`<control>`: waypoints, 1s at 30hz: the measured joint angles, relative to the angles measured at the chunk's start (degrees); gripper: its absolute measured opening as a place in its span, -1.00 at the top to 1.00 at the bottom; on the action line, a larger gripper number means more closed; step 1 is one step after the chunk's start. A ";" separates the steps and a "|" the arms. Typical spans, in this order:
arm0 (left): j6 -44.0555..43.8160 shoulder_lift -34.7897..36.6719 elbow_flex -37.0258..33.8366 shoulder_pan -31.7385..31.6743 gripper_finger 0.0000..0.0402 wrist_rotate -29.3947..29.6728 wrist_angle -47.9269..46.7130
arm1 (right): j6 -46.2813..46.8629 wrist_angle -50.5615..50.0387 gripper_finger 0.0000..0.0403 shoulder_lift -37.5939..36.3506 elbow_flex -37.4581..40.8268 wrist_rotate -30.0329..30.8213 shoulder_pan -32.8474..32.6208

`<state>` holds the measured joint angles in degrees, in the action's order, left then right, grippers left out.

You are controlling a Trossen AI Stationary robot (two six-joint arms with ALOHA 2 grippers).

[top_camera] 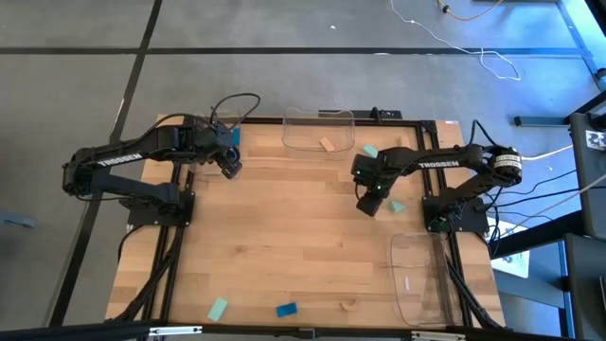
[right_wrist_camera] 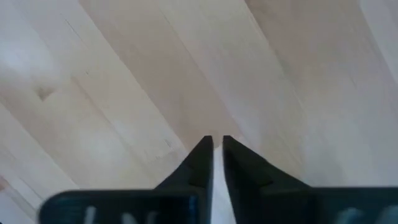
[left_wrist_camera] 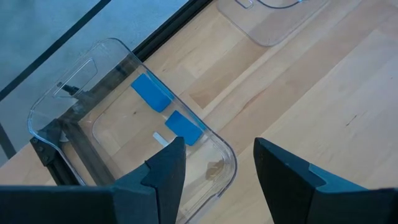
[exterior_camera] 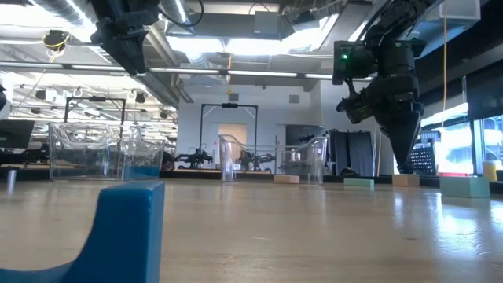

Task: Sort & place blocks by color
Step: Put the middle right light blue block into the bottom transparent bin

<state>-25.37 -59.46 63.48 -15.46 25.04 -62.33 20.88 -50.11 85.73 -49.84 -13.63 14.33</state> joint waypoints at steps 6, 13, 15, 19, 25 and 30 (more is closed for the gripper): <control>-0.01 0.00 0.00 0.00 0.10 -0.02 0.00 | 2.97 -0.40 0.43 0.00 0.00 0.36 -0.02; 0.27 0.00 0.00 0.00 0.10 -0.02 0.00 | -2.27 -3.85 0.05 0.00 -0.42 0.49 -0.02; 0.32 0.00 0.00 0.02 0.10 -0.02 0.00 | -4.46 -6.63 -0.04 0.00 -1.73 0.48 -0.02; 0.42 0.00 0.00 0.02 0.10 -0.02 0.02 | -3.03 -12.55 -0.16 -0.02 -4.95 0.87 -0.02; 0.43 0.00 0.00 0.02 0.10 -0.04 0.00 | 7.82 -15.19 -0.20 -0.07 -5.42 2.62 -0.02; 0.44 0.00 0.00 0.02 0.10 -0.60 0.00 | 13.33 -15.63 -0.20 -0.07 -2.07 2.54 -0.02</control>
<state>-24.93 -59.46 63.48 -15.44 24.44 -62.33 34.21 -65.74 85.67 -51.92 -11.09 14.31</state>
